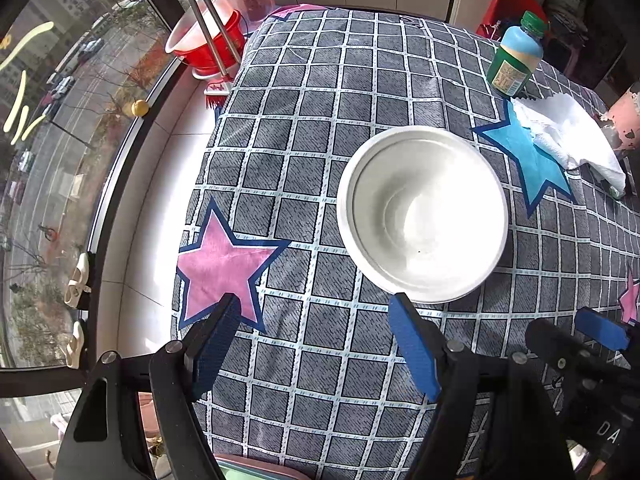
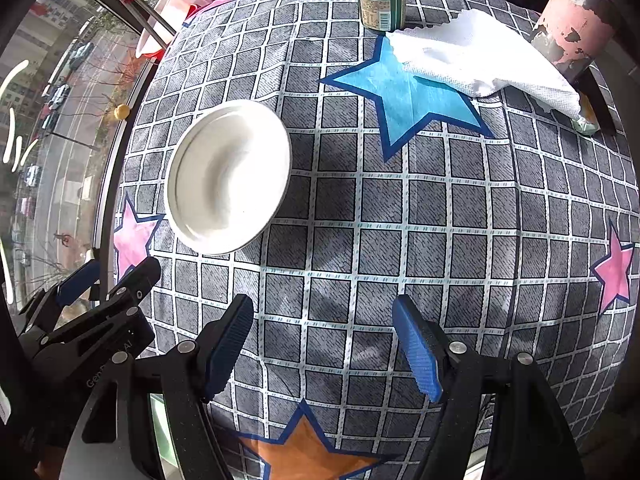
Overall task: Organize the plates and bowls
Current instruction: 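Move both grippers to the white bowl beside the blue star, then close both grippers on the third bowl's rim and lift it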
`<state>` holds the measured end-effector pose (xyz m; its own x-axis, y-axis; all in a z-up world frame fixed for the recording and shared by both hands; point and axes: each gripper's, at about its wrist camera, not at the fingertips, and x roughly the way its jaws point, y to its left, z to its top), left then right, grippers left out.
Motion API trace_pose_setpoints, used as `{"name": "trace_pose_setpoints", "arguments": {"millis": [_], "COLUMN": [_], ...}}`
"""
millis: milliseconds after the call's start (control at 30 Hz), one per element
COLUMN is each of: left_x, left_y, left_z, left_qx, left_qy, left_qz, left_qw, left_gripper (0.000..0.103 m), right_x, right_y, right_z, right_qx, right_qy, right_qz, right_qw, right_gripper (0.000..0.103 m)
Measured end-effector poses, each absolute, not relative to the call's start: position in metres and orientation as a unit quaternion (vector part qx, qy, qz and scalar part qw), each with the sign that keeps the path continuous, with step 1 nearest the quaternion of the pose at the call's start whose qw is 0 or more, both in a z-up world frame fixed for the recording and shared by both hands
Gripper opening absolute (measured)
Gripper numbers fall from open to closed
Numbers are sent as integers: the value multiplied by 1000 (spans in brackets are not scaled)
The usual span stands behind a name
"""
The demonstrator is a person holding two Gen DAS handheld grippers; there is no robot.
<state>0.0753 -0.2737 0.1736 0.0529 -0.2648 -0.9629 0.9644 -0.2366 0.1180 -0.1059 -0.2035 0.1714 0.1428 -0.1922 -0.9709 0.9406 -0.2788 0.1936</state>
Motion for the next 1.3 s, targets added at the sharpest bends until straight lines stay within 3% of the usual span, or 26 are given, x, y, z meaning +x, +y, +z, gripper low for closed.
{"name": "trace_pose_setpoints", "arguments": {"millis": [433, 500, 633, 733, 967, 1300], "left_x": [58, 57, 46, 39, 40, 39], "left_y": [-342, -344, -340, -333, -273, -119], "left_z": [119, 113, 105, 104, 104, 96], "left_qx": [527, 528, 524, 530, 550, 583], "left_qy": [336, 349, 375, 372, 368, 360], "left_qz": [-584, -584, -601, -604, -600, -606], "left_qw": [518, 508, 473, 465, 450, 404], "left_gripper": [79, 70, 31, 27, 27, 27], "right_x": [-109, -109, -107, -102, -93, -92], "right_y": [-273, -275, -275, -276, -240, -106], "right_z": [119, 115, 108, 109, 107, 97], "right_qx": [602, 605, 627, 631, 623, 633], "right_qy": [305, 306, 287, 288, 324, 349], "right_qz": [-557, -553, -532, -519, -506, -503], "right_qw": [485, 485, 491, 499, 501, 474], "right_gripper": [72, 59, 34, 16, 16, 17]}}
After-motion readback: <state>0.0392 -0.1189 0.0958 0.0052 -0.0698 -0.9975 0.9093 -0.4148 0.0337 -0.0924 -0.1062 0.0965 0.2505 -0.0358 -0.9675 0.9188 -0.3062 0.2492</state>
